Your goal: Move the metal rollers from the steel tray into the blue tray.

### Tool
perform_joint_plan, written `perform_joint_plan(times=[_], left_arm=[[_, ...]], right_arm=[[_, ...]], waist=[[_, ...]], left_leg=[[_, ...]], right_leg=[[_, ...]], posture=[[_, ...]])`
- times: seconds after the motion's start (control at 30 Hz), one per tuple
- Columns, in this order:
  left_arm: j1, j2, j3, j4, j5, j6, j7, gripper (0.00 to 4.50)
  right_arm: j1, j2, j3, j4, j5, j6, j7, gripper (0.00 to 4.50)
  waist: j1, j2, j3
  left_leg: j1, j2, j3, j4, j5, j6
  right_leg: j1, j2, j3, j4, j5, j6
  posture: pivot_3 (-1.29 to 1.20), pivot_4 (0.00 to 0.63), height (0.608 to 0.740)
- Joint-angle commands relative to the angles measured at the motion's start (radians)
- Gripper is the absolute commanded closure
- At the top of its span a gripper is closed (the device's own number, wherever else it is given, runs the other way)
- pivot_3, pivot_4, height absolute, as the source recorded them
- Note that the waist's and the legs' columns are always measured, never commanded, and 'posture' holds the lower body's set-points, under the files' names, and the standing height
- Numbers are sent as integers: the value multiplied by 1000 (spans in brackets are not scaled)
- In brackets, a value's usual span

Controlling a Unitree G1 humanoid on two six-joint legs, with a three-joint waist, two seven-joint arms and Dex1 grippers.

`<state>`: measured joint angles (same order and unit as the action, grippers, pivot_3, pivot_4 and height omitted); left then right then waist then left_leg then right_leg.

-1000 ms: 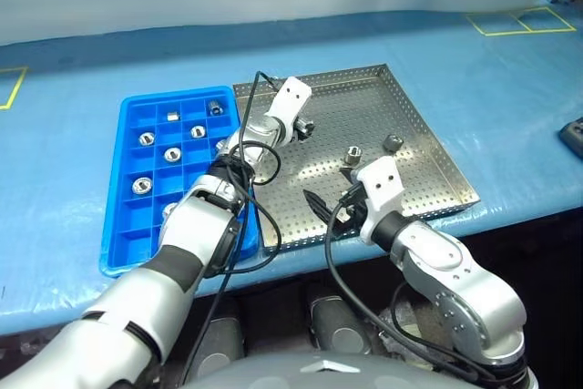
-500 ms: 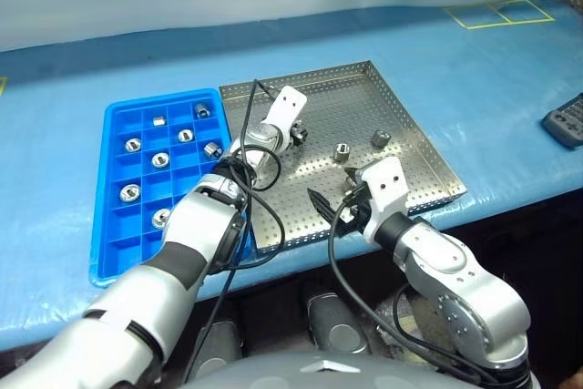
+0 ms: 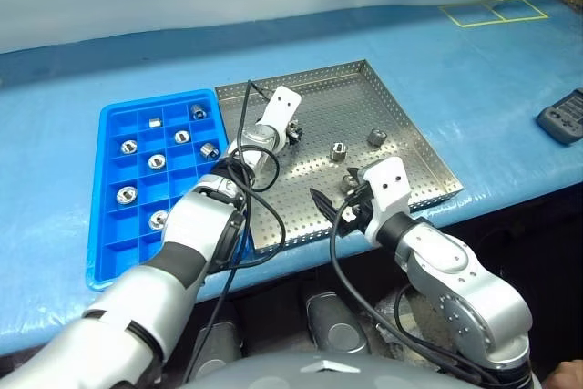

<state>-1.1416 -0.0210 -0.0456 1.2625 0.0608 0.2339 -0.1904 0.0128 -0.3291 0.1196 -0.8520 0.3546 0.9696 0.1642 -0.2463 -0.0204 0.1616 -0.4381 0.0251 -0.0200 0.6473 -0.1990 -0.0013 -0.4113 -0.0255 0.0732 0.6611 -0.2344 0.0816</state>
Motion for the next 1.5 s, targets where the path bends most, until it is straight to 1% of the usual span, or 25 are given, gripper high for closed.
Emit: perform_joint_plan(times=[0.03,0.17,0.2,0.47,0.57,0.63,0.67,0.8,0.83,0.9,1.0,1.07,1.17,1.23,1.27,1.37,1.47,1.5], left_arm=[[-29,-9,15,6,-1,-14,-4,2220],[-24,-7,23,7,0,-15,-4,3537],[-23,-7,24,7,1,-15,-4,3770],[-4,10,47,-19,-17,-11,-28,3769],[8,20,68,-62,-38,-9,-60,3769],[33,35,81,-139,-65,8,-102,3769],[54,42,88,-193,-81,24,-124,3769],[225,91,89,-580,-143,183,-200,3769],[256,98,86,-650,-153,218,-205,3769],[361,131,96,-865,-188,319,-211,3769],[483,172,107,-1100,-227,414,-210,3769],[537,187,121,-1210,-253,455,-201,3769],[618,213,178,-1384,-281,499,-160,3769],[711,250,241,-1554,-292,526,-132,3769],[744,265,256,-1610,-293,534,-122,3769],[886,316,316,-1792,-314,555,-126,3769],[1049,369,360,-1930,-317,575,-136,3769],[1079,377,368,-1953,-323,582,-134,3769]], right_arm=[[-6,-2,-15,-56,0,-3,-7,0],[-1,-2,-18,-59,2,0,-11,0],[0,-3,-19,-60,3,0,-12,0],[1,-2,-19,-61,6,2,-13,0],[4,2,-17,-61,6,2,-16,0],[5,7,-14,-60,7,0,-18,0],[5,9,-11,-60,9,-1,-19,0],[-3,20,6,-52,9,-5,-20,0],[-4,21,8,-50,9,-5,-19,0],[-12,26,17,-39,9,-10,-15,0],[-28,31,30,-21,10,-18,-5,0],[-37,31,38,-14,11,-22,2,0],[-65,30,53,10,16,-29,23,0],[-111,29,82,43,21,-37,57,0],[-126,28,90,55,24,-41,70,0],[-198,25,137,120,28,-53,131,0],[-279,18,198,198,18,-81,202,0],[-294,14,212,212,13,-89,216,0]], waist=[[0,0,0],[-2,0,0],[-3,0,0],[-11,0,0],[-12,0,0],[-12,0,0],[-13,0,0],[-16,0,0],[-16,1,0],[-13,1,0],[-7,1,0],[-1,1,0],[17,1,0],[24,1,0],[26,1,0],[56,1,0],[108,0,0],[129,0,0]], left_leg=[[0,0,0,0,0,0],[0,0,0,0,0,0],[0,0,0,0,0,0],[0,0,0,0,0,0],[0,0,0,0,0,0],[0,0,0,0,0,0],[0,0,0,0,0,0],[1,1,0,-1,0,0],[1,1,0,-1,0,0],[1,1,0,-1,0,0],[2,1,0,0,0,0],[2,1,-1,1,0,0],[3,1,-2,2,0,0],[4,1,-2,2,0,0],[5,2,-1,1,0,0],[7,3,-1,0,0,0],[8,3,-1,-1,0,0],[8,3,-1,-1,0,0]], right_leg=[[0,0,0,0,0,0],[0,0,0,0,0,0],[0,0,0,0,0,0],[0,0,0,0,0,0],[0,0,0,0,0,0],[0,0,0,0,0,0],[0,0,0,0,0,0],[0,0,1,1,0,0],[0,0,1,1,0,0],[0,0,1,2,0,0],[0,0,2,2,0,0],[1,0,2,3,0,0],[1,0,2,3,0,0],[2,0,2,4,0,0],[2,0,2,4,1,-1],[3,1,3,4,0,-2],[3,1,2,5,0,-3],[3,1,1,5,0,-4]], posture=[[-311,150,740],[-312,150,740],[-312,150,740],[-307,150,740],[-308,150,740],[-308,150,740],[-298,150,740],[-285,150,740],[-285,150,740],[-264,150,740],[-237,150,740],[-216,150,740],[-165,150,740],[-118,150,740],[-104,150,740],[2,150,740],[83,150,740],[83,150,740]])
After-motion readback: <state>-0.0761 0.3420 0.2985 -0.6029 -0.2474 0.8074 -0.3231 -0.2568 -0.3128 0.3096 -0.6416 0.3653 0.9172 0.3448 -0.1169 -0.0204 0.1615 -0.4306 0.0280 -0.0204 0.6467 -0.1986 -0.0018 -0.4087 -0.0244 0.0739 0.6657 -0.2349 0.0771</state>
